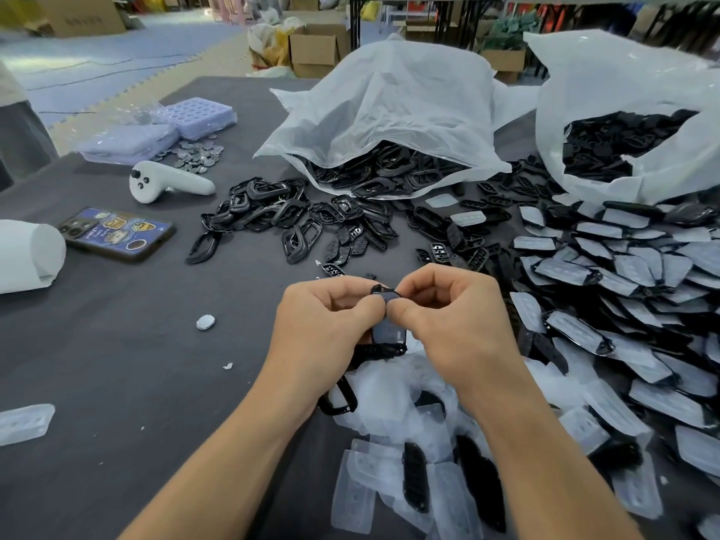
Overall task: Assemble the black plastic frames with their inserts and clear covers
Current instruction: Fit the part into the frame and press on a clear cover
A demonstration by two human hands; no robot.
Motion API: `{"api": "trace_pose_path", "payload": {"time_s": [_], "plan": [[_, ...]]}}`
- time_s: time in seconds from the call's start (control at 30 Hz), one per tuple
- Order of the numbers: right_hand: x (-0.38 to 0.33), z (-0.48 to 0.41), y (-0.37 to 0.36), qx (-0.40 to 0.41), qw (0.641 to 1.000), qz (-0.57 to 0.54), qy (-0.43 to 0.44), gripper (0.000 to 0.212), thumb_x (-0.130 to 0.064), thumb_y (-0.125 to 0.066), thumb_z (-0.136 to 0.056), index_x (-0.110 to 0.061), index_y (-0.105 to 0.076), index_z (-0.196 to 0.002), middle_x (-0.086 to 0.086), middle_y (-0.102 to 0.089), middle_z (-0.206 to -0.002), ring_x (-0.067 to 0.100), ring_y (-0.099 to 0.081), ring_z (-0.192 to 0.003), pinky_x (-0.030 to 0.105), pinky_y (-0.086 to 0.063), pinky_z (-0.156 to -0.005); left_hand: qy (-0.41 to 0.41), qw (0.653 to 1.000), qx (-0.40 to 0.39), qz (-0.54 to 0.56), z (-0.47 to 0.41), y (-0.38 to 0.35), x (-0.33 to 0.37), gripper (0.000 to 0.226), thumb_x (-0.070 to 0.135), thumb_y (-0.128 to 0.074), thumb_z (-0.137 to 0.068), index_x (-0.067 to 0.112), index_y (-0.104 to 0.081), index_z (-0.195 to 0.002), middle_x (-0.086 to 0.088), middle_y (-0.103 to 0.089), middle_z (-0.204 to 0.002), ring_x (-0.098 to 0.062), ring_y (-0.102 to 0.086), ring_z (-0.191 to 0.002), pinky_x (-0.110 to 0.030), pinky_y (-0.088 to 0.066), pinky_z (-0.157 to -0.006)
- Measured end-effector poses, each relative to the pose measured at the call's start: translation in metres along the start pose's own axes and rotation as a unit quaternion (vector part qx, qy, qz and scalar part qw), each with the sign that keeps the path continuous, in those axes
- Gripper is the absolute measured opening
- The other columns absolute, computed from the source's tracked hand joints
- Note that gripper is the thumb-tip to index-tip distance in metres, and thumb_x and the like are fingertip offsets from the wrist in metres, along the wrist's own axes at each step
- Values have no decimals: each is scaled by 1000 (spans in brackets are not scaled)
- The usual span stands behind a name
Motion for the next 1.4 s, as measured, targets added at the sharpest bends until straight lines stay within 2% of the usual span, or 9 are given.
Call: {"api": "trace_pose_path", "payload": {"time_s": [0.13,0.3,0.47,0.6,0.73,0.87,1.13,1.23,1.4], "plan": [[-1,0,-1,-7,1000,5,2,22,-5,-81,-77,-25,-74,-73,-5,-68,-60,5,-57,-54,20,-48,-53,7,1000,15,-7,-3,1,0,11,24,-75,-74,27,-84,-80,-3,-79,-72,-12,-68,-58,-22,-52,-54],[-1,-1,-6,-27,1000,1,1,18,-8,-77,-82,-25,-74,-78,-6,-70,-65,4,-59,-58,18,-48,-56,12,998,47,43,-5,2,-2,13,11,-78,-84,23,-84,-81,-7,-79,-75,-13,-69,-60,-23,-55,-55],[-4,0,-5,-24,1000,10,9,25,-2,-77,-83,-25,-74,-74,-10,-69,-61,0,-59,-56,14,-47,-55,-8,1000,30,4,-5,1,1,18,7,-76,-89,24,-83,-84,-6,-78,-71,-16,-70,-57,-24,-56,-55],[-4,0,-6,-31,999,-10,-3,21,-2,-75,-84,-22,-75,-77,-1,-74,-69,8,-64,-63,29,-55,-60,-13,998,61,13,-8,2,1,26,-1,-73,-91,21,-82,-80,-8,-77,-69,-18,-72,-57,-26,-58,-53],[-4,-1,-6,-41,997,-51,-27,18,-1,-76,-84,-19,-75,-81,5,-75,-75,13,-68,-63,19,-53,-54,-25,996,78,39,-8,1,-1,24,2,-70,-93,20,-82,-83,-9,-78,-71,-17,-74,-60,-25,-59,-55],[-5,-1,0,-12,999,-33,-11,25,2,-78,-80,-23,-77,-78,4,-76,-72,23,-72,-67,26,-58,-59,-39,999,4,-37,-11,6,1,23,16,-77,-77,33,-81,-92,-7,-77,-70,-18,-71,-60,-35,-64,-65],[-6,1,-12,-14,997,-79,-20,28,5,-72,-84,-22,-74,-80,-7,-68,-59,6,-58,-48,15,-45,-50,-14,998,58,23,-13,8,-4,22,18,-79,-69,30,-81,-88,-12,-76,-68,-20,-70,-59,-36,-62,-66],[-5,1,-8,-5,998,-64,-25,26,6,-72,-84,-19,-75,-81,-6,-66,-55,7,-55,-46,16,-43,-47,-38,997,35,-50,-13,10,-2,18,28,-77,-72,32,-81,-89,-4,-78,-72,-19,-72,-66,-42,-63,-73],[-5,-1,-6,-26,999,-45,-13,25,3,-72,-83,-21,-79,-79,-6,-65,-54,6,-53,-47,16,-42,-48,-70,993,80,-47,-12,11,0,16,20,-78,-78,35,-83,-77,-2,-75,-62,-13,-67,-49,-23,-53,-52]]}}
Point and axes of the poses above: each hand's wrist, its own z-axis away from the middle knuckle, its own y-axis out of the back of the hand, x = y × z, the point moved 3 cm from there along -z, towards the middle knuckle
